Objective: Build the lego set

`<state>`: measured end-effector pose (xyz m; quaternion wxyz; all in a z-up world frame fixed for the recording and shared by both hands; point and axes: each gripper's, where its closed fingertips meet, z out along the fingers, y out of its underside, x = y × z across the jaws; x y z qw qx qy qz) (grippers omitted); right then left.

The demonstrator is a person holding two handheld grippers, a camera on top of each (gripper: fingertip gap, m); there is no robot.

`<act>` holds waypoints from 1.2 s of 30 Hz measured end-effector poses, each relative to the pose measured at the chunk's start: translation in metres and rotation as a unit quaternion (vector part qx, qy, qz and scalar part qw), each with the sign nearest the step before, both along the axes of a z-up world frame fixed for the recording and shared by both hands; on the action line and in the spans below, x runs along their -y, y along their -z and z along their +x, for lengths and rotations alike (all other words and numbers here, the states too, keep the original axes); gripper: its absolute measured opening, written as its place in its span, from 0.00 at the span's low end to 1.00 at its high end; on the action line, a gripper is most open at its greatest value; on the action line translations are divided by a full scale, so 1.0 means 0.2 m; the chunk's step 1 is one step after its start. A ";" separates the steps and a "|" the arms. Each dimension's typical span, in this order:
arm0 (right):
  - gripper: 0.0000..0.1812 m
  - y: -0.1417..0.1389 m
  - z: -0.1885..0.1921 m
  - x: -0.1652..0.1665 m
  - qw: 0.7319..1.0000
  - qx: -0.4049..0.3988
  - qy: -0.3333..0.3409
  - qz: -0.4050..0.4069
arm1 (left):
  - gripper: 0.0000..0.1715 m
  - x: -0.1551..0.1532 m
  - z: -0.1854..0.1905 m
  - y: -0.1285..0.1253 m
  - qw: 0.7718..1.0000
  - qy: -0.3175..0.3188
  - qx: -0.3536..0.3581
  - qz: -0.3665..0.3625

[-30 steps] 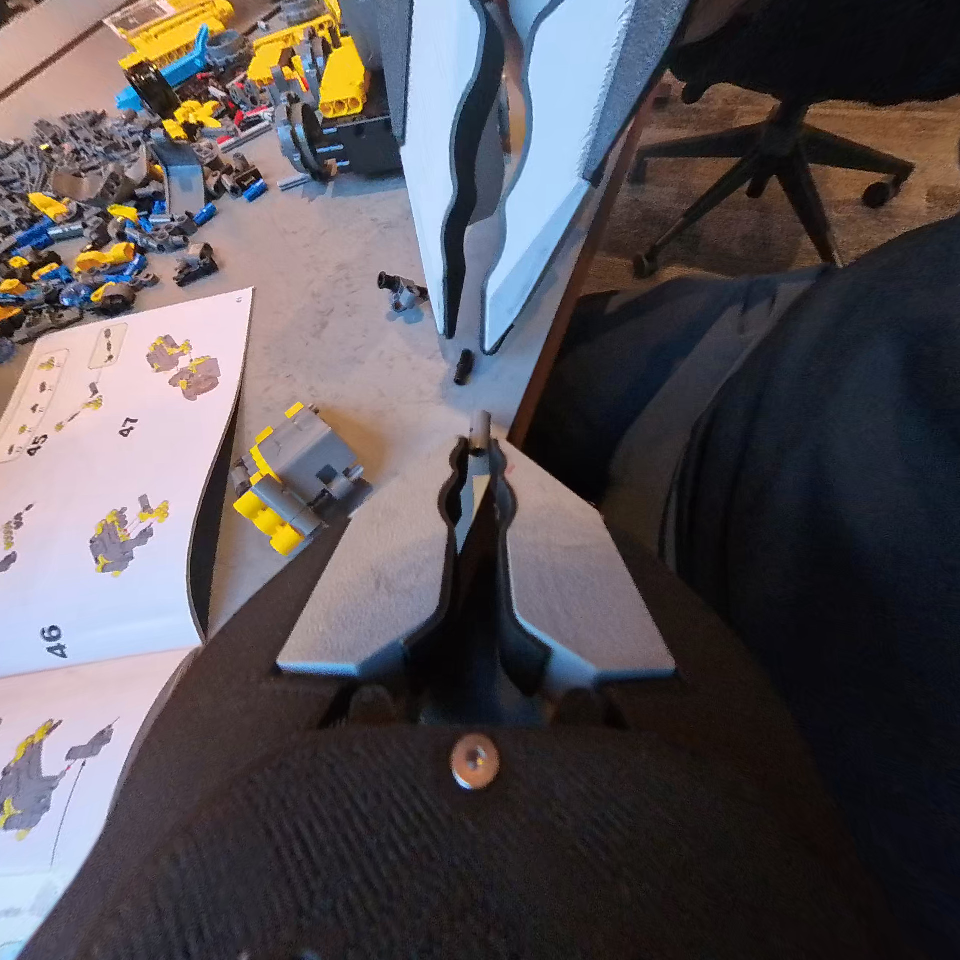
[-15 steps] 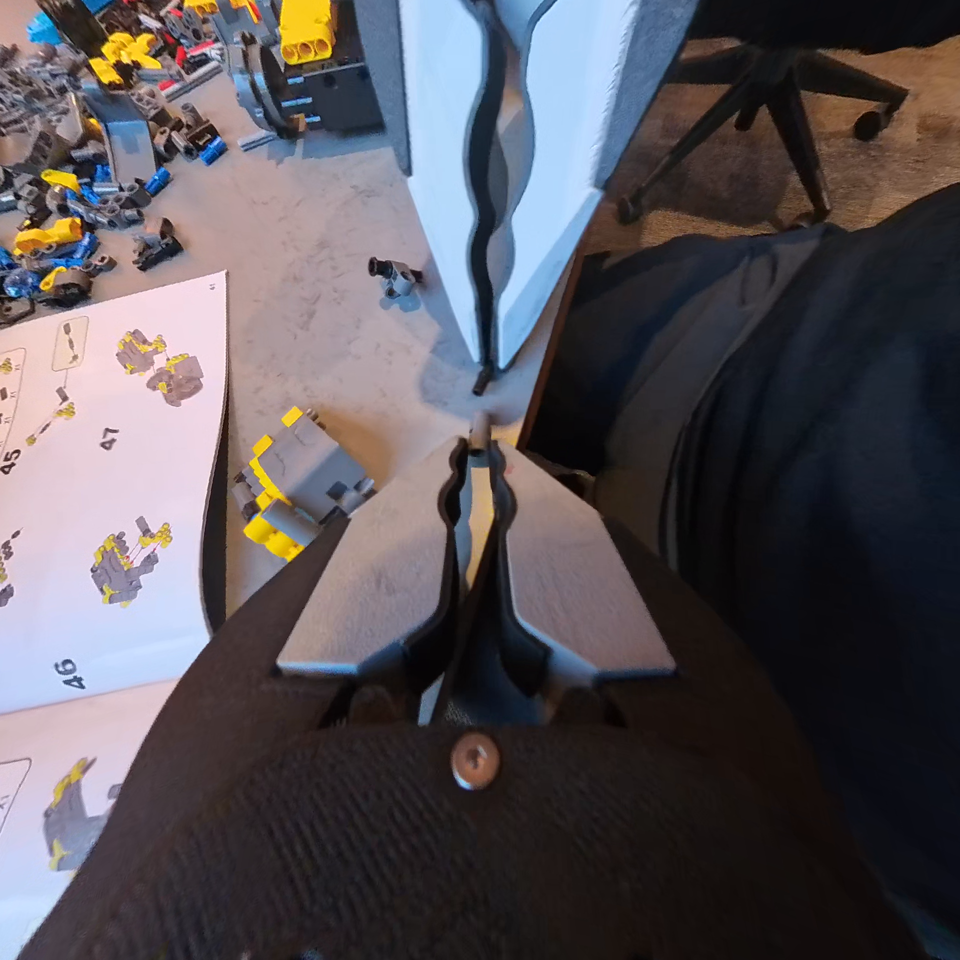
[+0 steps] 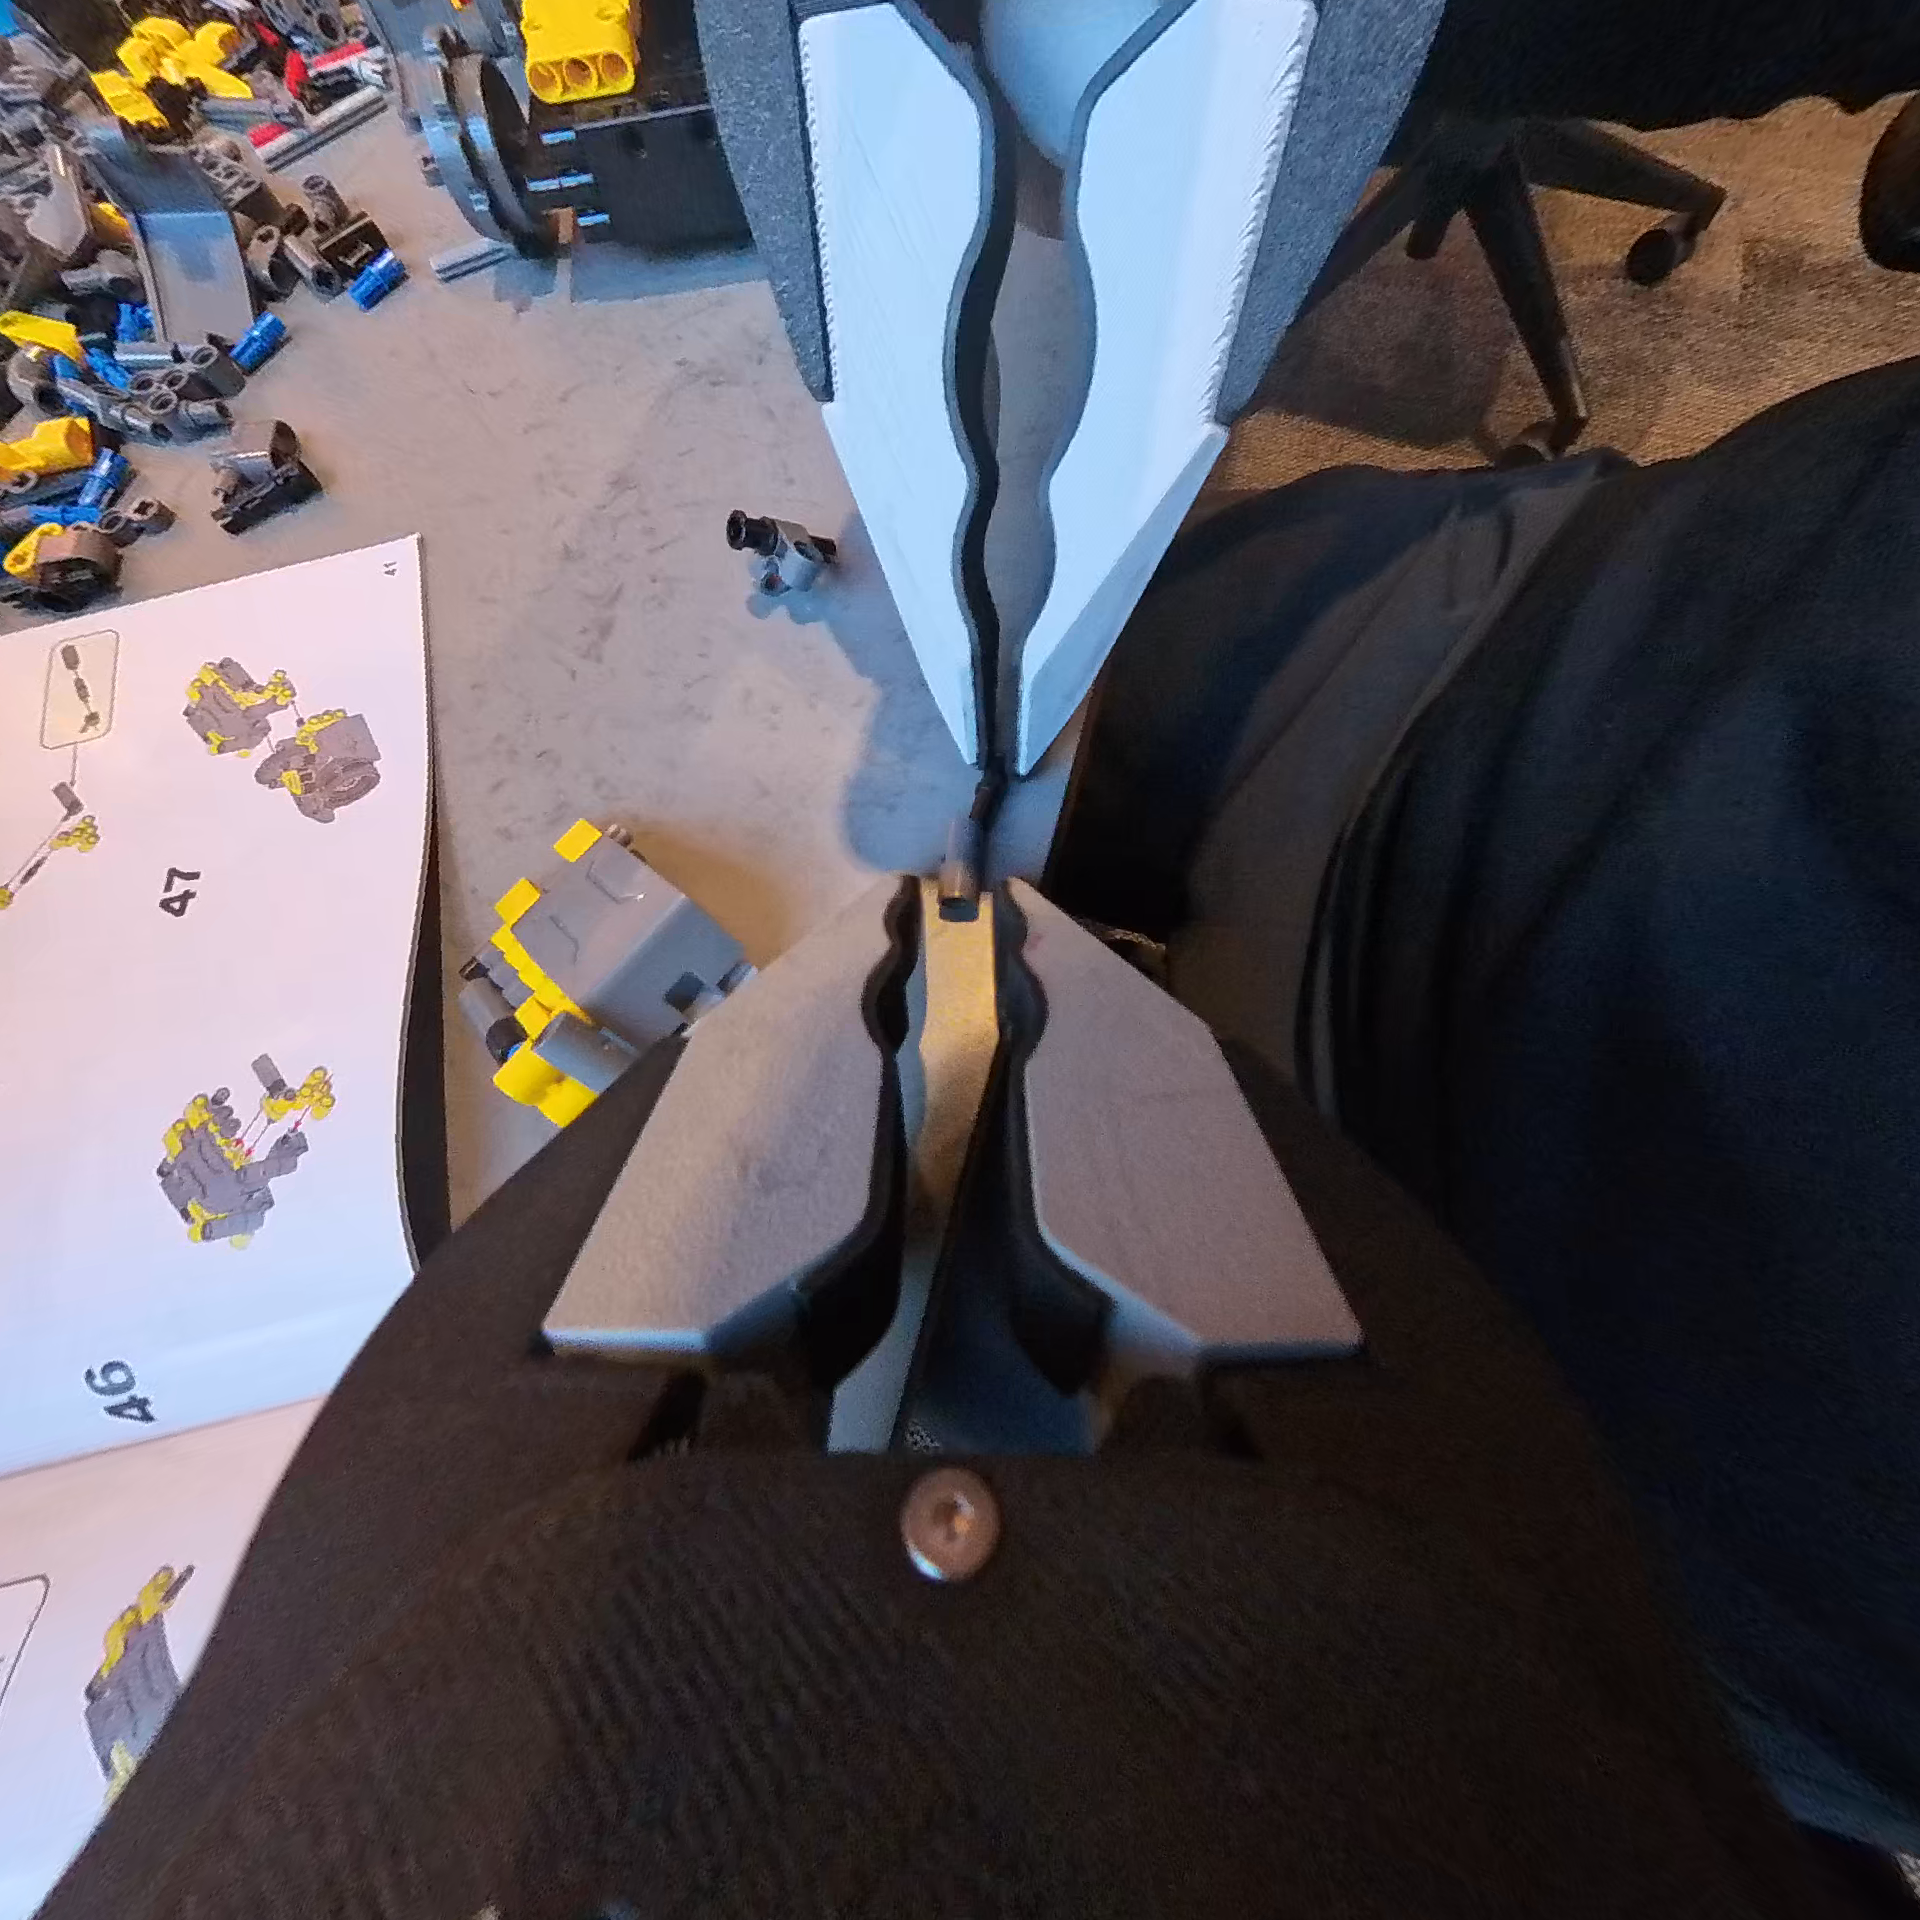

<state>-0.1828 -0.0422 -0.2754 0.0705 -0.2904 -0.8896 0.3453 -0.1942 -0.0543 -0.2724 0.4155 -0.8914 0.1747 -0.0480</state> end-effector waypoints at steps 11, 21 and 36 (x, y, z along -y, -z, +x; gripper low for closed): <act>0.02 -0.02 -0.01 -0.01 1.000 0.002 0.002 -0.009 | 0.04 -0.02 0.02 0.00 1.000 0.012 0.006 0.005; 0.01 -0.01 0.00 0.00 1.000 0.003 -0.009 -0.010 | 0.04 -0.01 0.02 0.00 1.000 0.021 0.004 -0.002; 0.04 0.00 -0.01 0.00 1.000 -0.003 -0.007 0.016 | 0.04 0.00 0.01 0.00 1.000 0.020 0.006 -0.007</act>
